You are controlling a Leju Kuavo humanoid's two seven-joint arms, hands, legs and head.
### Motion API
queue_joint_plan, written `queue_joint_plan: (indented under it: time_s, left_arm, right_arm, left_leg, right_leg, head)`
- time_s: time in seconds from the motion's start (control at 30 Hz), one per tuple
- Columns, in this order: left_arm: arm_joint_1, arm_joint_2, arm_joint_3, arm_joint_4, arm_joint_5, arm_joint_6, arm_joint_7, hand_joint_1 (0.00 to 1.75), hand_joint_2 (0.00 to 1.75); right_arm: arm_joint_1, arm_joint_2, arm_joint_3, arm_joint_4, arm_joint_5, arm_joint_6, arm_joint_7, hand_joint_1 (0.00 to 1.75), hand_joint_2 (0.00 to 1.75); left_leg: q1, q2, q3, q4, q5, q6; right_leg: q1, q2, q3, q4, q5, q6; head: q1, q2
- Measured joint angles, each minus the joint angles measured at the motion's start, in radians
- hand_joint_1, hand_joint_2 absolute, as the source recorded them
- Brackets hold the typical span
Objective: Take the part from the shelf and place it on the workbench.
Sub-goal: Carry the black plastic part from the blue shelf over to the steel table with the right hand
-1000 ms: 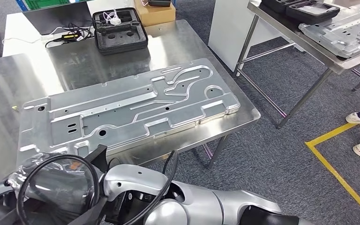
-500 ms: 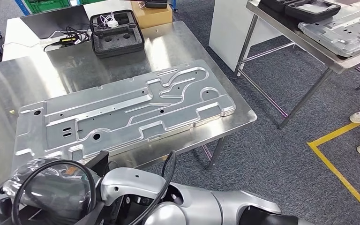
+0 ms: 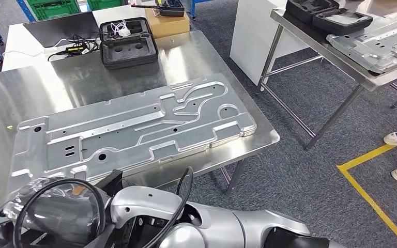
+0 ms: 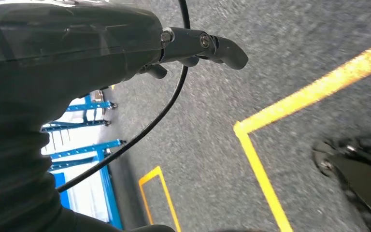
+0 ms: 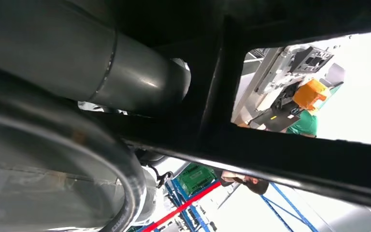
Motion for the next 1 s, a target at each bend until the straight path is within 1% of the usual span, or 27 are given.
queue_joint_plan:
  time_s: [0.03, 0.07, 0.1, 0.13, 0.17, 0.2, 0.23, 0.27, 0.3, 0.33, 0.37, 0.4, 0.43, 0.47, 0.5, 0.53, 0.57, 0.6, 0.67, 0.7, 0.73, 0.9, 1.0]
  left_arm:
    - [0.000, 0.000, 0.000, 0.000, 0.000, 0.002, -0.001, 0.00, 1.75]
    - [0.001, 0.000, 0.000, 0.000, 0.001, 0.004, -0.001, 0.00, 1.75]
    - [0.001, 0.000, 0.000, 0.000, 0.001, 0.006, -0.001, 0.00, 1.75]
    - [0.000, -0.002, 0.000, 0.000, 0.002, 0.007, 0.000, 0.00, 1.75]
    - [-0.001, -0.003, 0.000, 0.000, 0.002, 0.008, 0.001, 0.00, 1.75]
    - [-0.003, -0.004, 0.000, 0.000, 0.003, 0.009, 0.000, 0.00, 1.75]
    - [-0.004, -0.005, 0.000, 0.001, 0.003, 0.009, -0.003, 0.00, 1.75]
    - [-0.004, -0.005, 0.000, 0.000, 0.003, 0.009, -0.008, 0.00, 1.75]
    - [-0.003, -0.005, 0.000, 0.000, 0.003, 0.009, -0.013, 0.00, 1.75]
    - [-0.001, -0.005, 0.000, 0.000, 0.003, 0.009, -0.017, 0.00, 1.75]
    - [0.000, -0.005, 0.000, 0.000, 0.004, 0.009, -0.018, 0.00, 1.75]
    - [0.001, -0.005, 0.000, 0.000, 0.004, 0.009, -0.018, 0.00, 1.75]
    - [0.002, -0.005, 0.000, 0.000, 0.003, 0.009, -0.018, 0.00, 1.75]
    - [0.002, -0.005, 0.000, 0.000, 0.003, 0.009, -0.018, 0.00, 1.75]
    - [0.002, -0.005, 0.000, 0.000, 0.003, 0.009, -0.020, 0.00, 1.75]
    - [0.001, -0.005, 0.000, 0.001, 0.003, 0.008, -0.027, 0.00, 1.75]
    - [0.002, -0.005, 0.000, 0.001, 0.003, 0.008, -0.035, 0.00, 1.75]
    - [0.002, -0.005, -0.001, 0.001, 0.003, 0.008, -0.042, 0.00, 1.75]
    - [0.004, -0.006, 0.000, 0.001, 0.003, 0.008, -0.049, 0.00, 1.75]
    - [0.004, -0.006, 0.000, 0.001, 0.003, 0.008, -0.049, 0.00, 1.75]
    - [0.004, -0.006, 0.000, 0.001, 0.003, 0.008, -0.049, 0.00, 1.75]
    - [0.003, -0.006, 0.000, 0.001, 0.003, 0.007, -0.049, 0.00, 1.75]
    - [0.003, -0.005, 0.000, 0.001, 0.003, 0.002, -0.049, 0.00, 1.75]
  right_arm:
    - [0.000, 0.000, 0.000, 0.001, -0.002, 0.001, 0.000, 1.75, 0.00]
    - [0.002, -0.001, 0.000, 0.001, -0.004, 0.001, 0.000, 1.75, 0.00]
    - [0.002, -0.001, 0.000, 0.002, -0.004, 0.001, 0.000, 1.75, 0.00]
    - [0.004, -0.001, -0.001, 0.002, -0.004, 0.001, 0.000, 1.75, 0.00]
    - [0.004, -0.001, -0.001, 0.002, -0.004, 0.001, 0.000, 1.75, 0.00]
    - [0.002, -0.001, -0.001, 0.002, -0.004, 0.001, 0.000, 1.75, 0.00]
    - [0.002, -0.001, -0.001, 0.003, -0.004, 0.001, 0.000, 1.75, 0.00]
    - [0.002, -0.001, -0.001, 0.003, -0.005, 0.001, 0.000, 1.75, 0.00]
    - [0.002, -0.001, 0.000, 0.003, -0.005, 0.001, 0.000, 1.75, 0.00]
    - [0.003, -0.001, 0.000, 0.004, -0.005, 0.001, 0.000, 1.75, 0.00]
    - [0.004, -0.001, 0.000, 0.005, -0.005, 0.001, 0.000, 1.75, 0.00]
    - [0.004, -0.001, 0.000, 0.005, -0.005, 0.002, 0.000, 1.75, 0.00]
    - [0.005, 0.000, 0.000, 0.005, -0.005, 0.002, 0.000, 1.75, 0.00]
    - [0.005, 0.000, 0.000, 0.005, -0.005, 0.002, 0.000, 1.75, 0.00]
    - [0.005, 0.000, 0.000, 0.005, -0.005, 0.002, 0.000, 1.75, 0.00]
    - [0.004, 0.000, 0.000, 0.005, -0.005, 0.002, 0.000, 1.75, 0.00]
    - [0.004, 0.000, 0.000, 0.005, -0.005, 0.002, 0.001, 1.75, 0.00]
    - [0.004, 0.000, 0.000, 0.005, -0.005, 0.002, 0.000, 1.75, 0.00]
    - [0.002, 0.000, 0.000, 0.005, -0.005, 0.002, 0.000, 1.75, 0.00]
    - [0.002, 0.000, -0.001, 0.005, -0.005, 0.002, 0.000, 1.75, 0.00]
    - [0.001, 0.000, -0.001, 0.005, -0.005, 0.002, 0.000, 1.75, 0.00]
    - [0.000, 0.000, -0.001, 0.005, -0.005, 0.002, 0.000, 1.75, 0.00]
    - [-0.001, 0.000, 0.000, 0.006, -0.005, 0.002, 0.000, 1.75, 0.00]
  left_leg:
    - [0.002, 0.000, 0.000, 0.004, -0.007, -0.013]
    - [0.001, 0.001, 0.000, 0.007, -0.012, -0.024]
    - [0.001, 0.003, 0.001, 0.007, -0.014, -0.032]
    - [0.002, 0.004, 0.002, 0.006, -0.014, -0.038]
    - [0.004, 0.005, -0.002, 0.019, -0.011, -0.038]
    - [0.003, 0.006, -0.019, 0.052, -0.013, -0.036]
    - [-0.001, 0.006, -0.051, 0.109, -0.024, -0.032]
    - [-0.009, 0.005, -0.096, 0.183, -0.046, -0.026]
    - [-0.020, 0.005, -0.143, 0.256, -0.075, -0.020]
    - [-0.030, 0.004, -0.184, 0.311, -0.097, -0.015]
    - [-0.039, 0.004, -0.211, 0.335, -0.102, -0.008]
    - [-0.046, 0.003, -0.221, 0.320, -0.082, 0.000]
    - [-0.051, 0.003, -0.214, 0.271, -0.040, 0.007]
    - [-0.055, 0.003, -0.199, 0.205, 0.012, 0.014]
    - [-0.059, 0.003, -0.185, 0.146, 0.045, 0.021]
    - [-0.063, 0.003, -0.174, 0.106, 0.065, 0.028]
    - [-0.066, 0.002, -0.170, 0.086, 0.072, 0.034]
    - [-0.067, 0.002, -0.170, 0.082, 0.069, 0.038]
    - [-0.068, 0.000, -0.170, 0.079, 0.078, 0.040]
    - [-0.068, -0.002, -0.170, 0.078, 0.079, 0.040]
    - [-0.071, -0.003, -0.171, 0.078, 0.079, 0.041]
    - [-0.076, -0.004, -0.171, 0.079, 0.076, 0.051]
    - [-0.078, -0.004, -0.171, 0.079, 0.075, 0.054]
  right_leg:
    - [0.001, -0.001, 0.014, -0.029, 0.004, -0.004]
    - [0.006, 0.000, 0.015, -0.031, -0.010, -0.014]
    - [0.009, -0.001, 0.015, -0.029, -0.018, -0.030]
    - [0.009, 0.001, 0.019, -0.022, -0.016, -0.045]
    - [0.010, 0.002, 0.023, -0.024, -0.020, -0.053]
    - [0.012, 0.002, 0.029, -0.029, -0.022, -0.059]
    - [0.014, 0.003, 0.037, -0.035, -0.024, -0.065]
    - [0.017, 0.002, 0.045, -0.039, -0.027, -0.071]
    - [0.021, 0.003, 0.051, -0.042, -0.031, -0.078]
    - [0.026, 0.004, 0.057, -0.043, -0.036, -0.084]
    - [0.030, 0.007, 0.063, -0.044, -0.041, -0.089]
    - [0.034, 0.010, 0.071, -0.044, -0.046, -0.093]
    - [0.037, 0.012, 0.081, -0.043, -0.052, -0.095]
    - [0.038, 0.014, 0.089, -0.043, -0.058, -0.094]
    - [0.040, 0.015, 0.096, -0.042, -0.064, -0.091]
    - [0.042, 0.016, 0.099, -0.042, -0.068, -0.087]
    - [0.044, 0.016, 0.100, -0.041, -0.072, -0.082]
    - [0.047, 0.016, 0.100, -0.040, -0.077, -0.081]
    - [0.048, 0.014, 0.101, -0.041, -0.079, -0.088]
    - [0.047, 0.013, 0.102, -0.041, -0.079, -0.094]
    - [0.046, 0.012, 0.103, -0.044, -0.077, -0.097]
    - [0.043, 0.011, 0.109, -0.055, -0.075, -0.094]
    - [0.042, 0.011, 0.110, -0.057, -0.074, -0.090]
  head:
    - [0.002, 0.000]
    - [0.003, 0.000]
    - [0.006, 0.000]
    - [0.007, 0.000]
    - [0.009, 0.000]
    - [0.011, 0.000]
    - [0.013, 0.000]
    - [0.015, 0.001]
    - [0.016, 0.001]
    - [0.017, 0.001]
    - [0.018, 0.001]
    - [0.018, 0.001]
    - [0.018, 0.001]
    - [0.018, 0.000]
    - [0.017, 0.000]
    - [0.016, 0.000]
    - [0.015, 0.000]
    - [0.015, 0.000]
    - [0.015, 0.000]
    - [0.016, 0.000]
    - [0.016, 0.000]
    - [0.016, 0.000]
    - [0.016, 0.000]
